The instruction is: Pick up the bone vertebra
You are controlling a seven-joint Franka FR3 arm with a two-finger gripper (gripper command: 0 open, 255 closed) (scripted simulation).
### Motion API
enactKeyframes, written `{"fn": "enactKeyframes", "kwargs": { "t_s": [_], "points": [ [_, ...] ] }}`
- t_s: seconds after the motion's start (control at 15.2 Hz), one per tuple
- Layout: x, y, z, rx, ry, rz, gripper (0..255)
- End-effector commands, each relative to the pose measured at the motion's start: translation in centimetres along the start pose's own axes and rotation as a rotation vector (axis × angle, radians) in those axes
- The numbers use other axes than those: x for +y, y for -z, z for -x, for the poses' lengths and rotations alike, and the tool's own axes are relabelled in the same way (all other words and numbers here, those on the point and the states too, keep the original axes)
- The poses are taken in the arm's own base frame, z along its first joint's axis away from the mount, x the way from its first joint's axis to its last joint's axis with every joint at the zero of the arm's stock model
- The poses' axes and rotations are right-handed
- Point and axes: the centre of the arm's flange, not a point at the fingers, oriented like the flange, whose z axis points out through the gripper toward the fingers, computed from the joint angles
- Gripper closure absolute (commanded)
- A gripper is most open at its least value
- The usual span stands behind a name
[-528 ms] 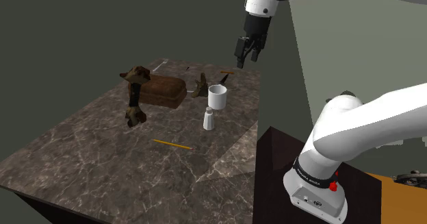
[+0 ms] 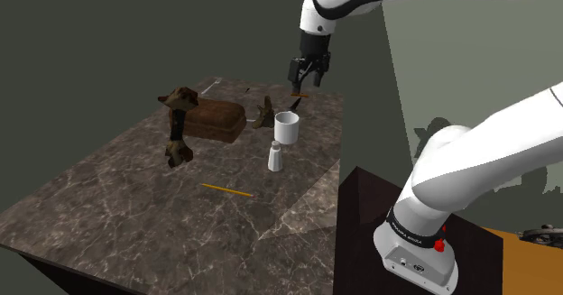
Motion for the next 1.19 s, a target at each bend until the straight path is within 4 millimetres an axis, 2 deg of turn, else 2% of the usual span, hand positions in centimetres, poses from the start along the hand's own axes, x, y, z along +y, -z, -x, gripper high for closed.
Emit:
{"fn": "enactKeyframes", "kwargs": {
  "t_s": [0.0, 0.53, 1.12],
  "points": [
    [0.6, -1.8, -2.4, -0.007, -0.022, 0.005, 0],
    [2.2, -8.0, -11.1, -0.035, -0.108, 0.023, 0],
    [5.1, -15.3, -20.6, -0.067, -0.204, 0.043, 0]
  ]
}}
